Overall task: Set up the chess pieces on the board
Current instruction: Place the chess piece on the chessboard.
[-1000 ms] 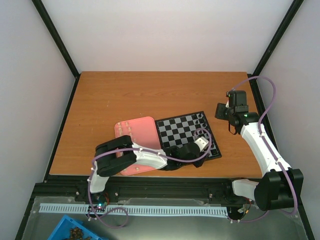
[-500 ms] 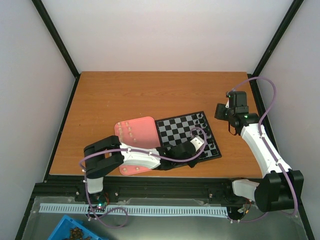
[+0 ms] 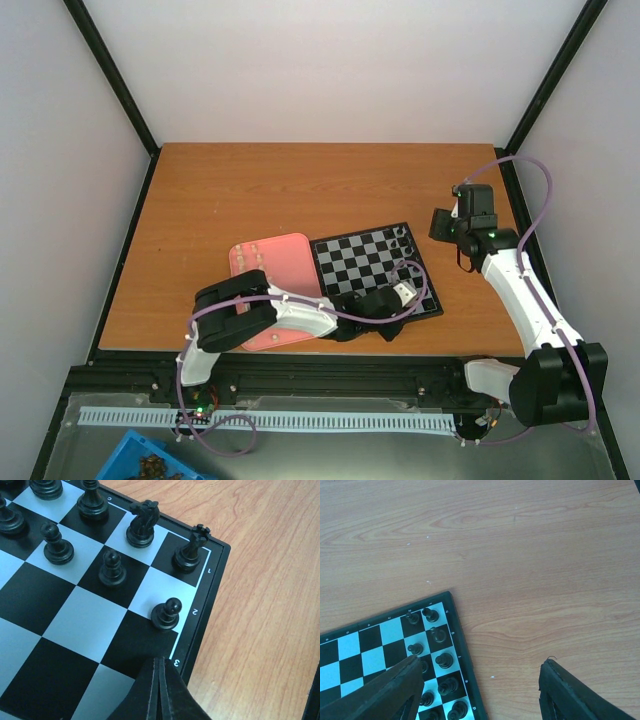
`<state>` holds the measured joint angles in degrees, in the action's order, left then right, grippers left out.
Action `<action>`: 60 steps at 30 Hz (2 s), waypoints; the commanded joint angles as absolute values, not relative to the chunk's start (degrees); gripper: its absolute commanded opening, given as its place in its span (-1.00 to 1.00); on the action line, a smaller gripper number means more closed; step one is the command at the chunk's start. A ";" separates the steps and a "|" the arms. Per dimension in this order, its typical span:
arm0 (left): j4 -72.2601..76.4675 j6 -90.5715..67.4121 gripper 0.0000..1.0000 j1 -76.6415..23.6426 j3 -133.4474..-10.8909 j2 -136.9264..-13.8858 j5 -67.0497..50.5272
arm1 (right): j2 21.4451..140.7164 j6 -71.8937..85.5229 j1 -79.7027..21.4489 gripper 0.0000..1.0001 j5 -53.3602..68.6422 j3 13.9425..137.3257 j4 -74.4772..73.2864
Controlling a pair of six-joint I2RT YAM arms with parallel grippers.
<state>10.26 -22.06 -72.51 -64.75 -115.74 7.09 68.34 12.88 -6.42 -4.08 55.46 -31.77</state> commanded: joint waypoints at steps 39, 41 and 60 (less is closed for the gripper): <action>9.52 -23.92 -0.99 -71.07 -73.48 -122.68 4.00 | 67.64 12.66 -5.89 0.30 -4.39 54.84 -30.82; 9.50 -23.95 -0.98 -71.02 -73.69 -122.90 3.99 | 67.68 12.74 -5.89 0.29 -4.32 54.84 -30.77; 5.53 -21.67 -0.87 -71.00 -67.11 -113.82 5.44 | 68.33 13.01 -5.89 0.30 -3.39 55.50 -31.01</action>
